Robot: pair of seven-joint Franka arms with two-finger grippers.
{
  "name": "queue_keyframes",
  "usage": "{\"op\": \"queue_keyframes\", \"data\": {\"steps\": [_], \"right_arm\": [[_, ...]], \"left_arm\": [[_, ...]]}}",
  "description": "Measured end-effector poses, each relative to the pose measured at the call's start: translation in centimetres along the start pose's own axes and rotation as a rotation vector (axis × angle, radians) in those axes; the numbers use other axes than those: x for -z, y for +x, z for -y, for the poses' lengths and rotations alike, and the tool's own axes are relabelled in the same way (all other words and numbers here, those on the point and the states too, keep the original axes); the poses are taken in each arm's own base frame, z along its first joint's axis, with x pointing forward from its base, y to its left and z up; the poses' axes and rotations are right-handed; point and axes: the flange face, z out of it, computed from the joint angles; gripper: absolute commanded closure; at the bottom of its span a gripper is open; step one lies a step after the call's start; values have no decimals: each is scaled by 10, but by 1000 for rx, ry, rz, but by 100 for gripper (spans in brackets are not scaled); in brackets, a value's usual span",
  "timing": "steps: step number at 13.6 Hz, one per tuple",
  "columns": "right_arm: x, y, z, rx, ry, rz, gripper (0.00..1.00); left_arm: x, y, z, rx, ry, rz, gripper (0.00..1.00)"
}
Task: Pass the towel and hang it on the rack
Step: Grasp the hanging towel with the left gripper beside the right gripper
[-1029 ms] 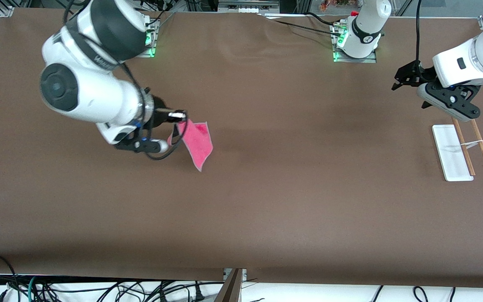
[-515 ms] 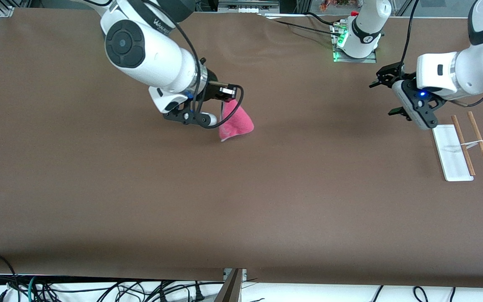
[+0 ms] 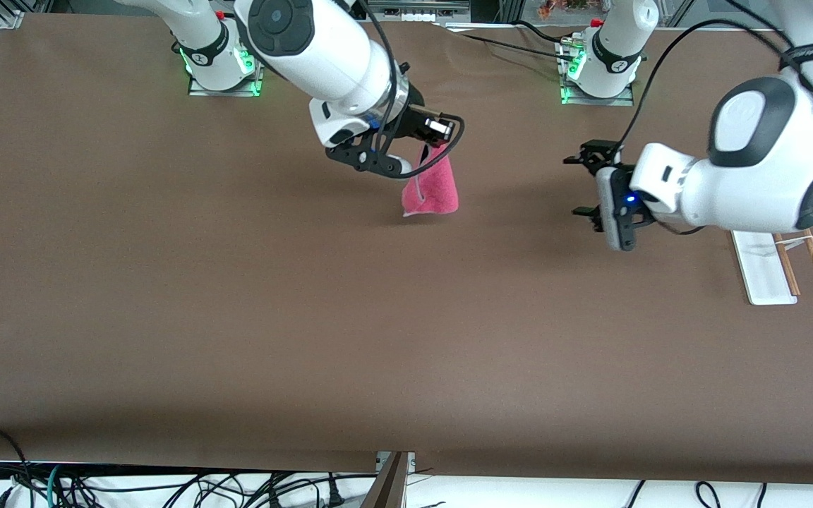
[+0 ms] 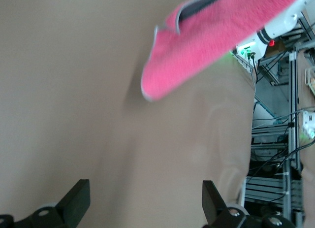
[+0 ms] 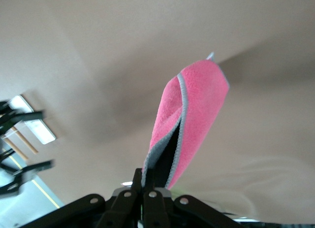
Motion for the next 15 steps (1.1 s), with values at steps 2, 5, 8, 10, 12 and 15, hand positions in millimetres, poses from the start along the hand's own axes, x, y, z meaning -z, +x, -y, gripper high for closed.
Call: {"op": "queue_keyframes", "data": {"steps": [2,5,8,10,12,15], "right_arm": [[2,-7,5,-32,25,1,100],[10,-16,11,-81,53,3,100],[12,-23,15,-126,73,8,100],[12,-23,15,-130,74,8,100],[12,-24,15,-131,74,9,100],[12,-24,15,-132,75,8,100]], "left_arm": [[-27,26,-6,-87,-3,-4,0],[-66,34,-10,-205,-41,-41,0],[-102,24,-4,-268,-51,-75,0],[-113,33,-14,-287,-47,-100,0],[-117,43,-25,-301,-28,-128,0],[-131,51,-36,-318,-16,-138,15]]}}
